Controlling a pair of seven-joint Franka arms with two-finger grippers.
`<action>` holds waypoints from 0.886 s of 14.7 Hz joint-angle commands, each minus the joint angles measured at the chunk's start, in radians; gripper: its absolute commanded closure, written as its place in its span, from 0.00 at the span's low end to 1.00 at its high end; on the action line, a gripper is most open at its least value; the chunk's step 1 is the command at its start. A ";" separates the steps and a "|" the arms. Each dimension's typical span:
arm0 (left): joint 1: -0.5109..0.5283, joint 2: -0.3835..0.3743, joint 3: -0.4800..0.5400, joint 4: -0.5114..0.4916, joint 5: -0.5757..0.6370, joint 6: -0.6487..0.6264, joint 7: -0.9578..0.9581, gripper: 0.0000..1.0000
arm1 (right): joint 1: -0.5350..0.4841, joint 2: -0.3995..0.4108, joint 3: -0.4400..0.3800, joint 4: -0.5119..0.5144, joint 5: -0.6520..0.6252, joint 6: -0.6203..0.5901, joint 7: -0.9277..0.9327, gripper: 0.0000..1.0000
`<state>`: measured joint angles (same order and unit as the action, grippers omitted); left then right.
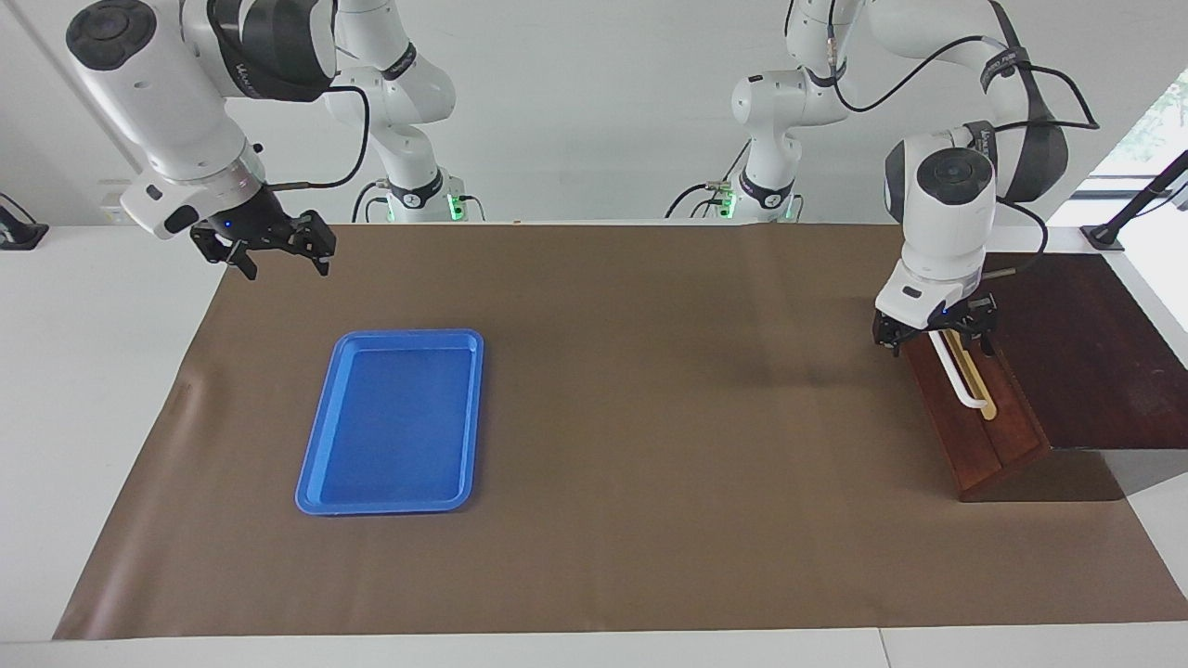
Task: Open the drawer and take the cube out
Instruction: 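Grasp the white handle with the left gripper and pull the drawer open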
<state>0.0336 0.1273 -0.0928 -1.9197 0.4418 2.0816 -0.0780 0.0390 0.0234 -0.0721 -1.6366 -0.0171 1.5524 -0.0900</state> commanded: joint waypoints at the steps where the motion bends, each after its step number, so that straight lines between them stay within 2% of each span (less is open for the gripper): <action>1: 0.022 -0.006 -0.001 -0.047 0.028 0.075 -0.012 0.00 | -0.013 -0.028 0.008 -0.037 -0.006 0.009 -0.007 0.00; 6: 0.016 0.000 -0.001 -0.100 0.029 0.130 -0.016 0.00 | -0.013 -0.026 0.008 -0.035 -0.006 0.009 -0.007 0.00; 13: 0.003 0.025 -0.005 -0.096 0.063 0.156 -0.092 0.00 | -0.011 -0.026 0.008 -0.034 -0.006 0.006 -0.011 0.00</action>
<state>0.0449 0.1469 -0.0968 -2.0021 0.4804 2.1891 -0.1008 0.0390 0.0222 -0.0721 -1.6434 -0.0171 1.5524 -0.0900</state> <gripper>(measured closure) 0.000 0.000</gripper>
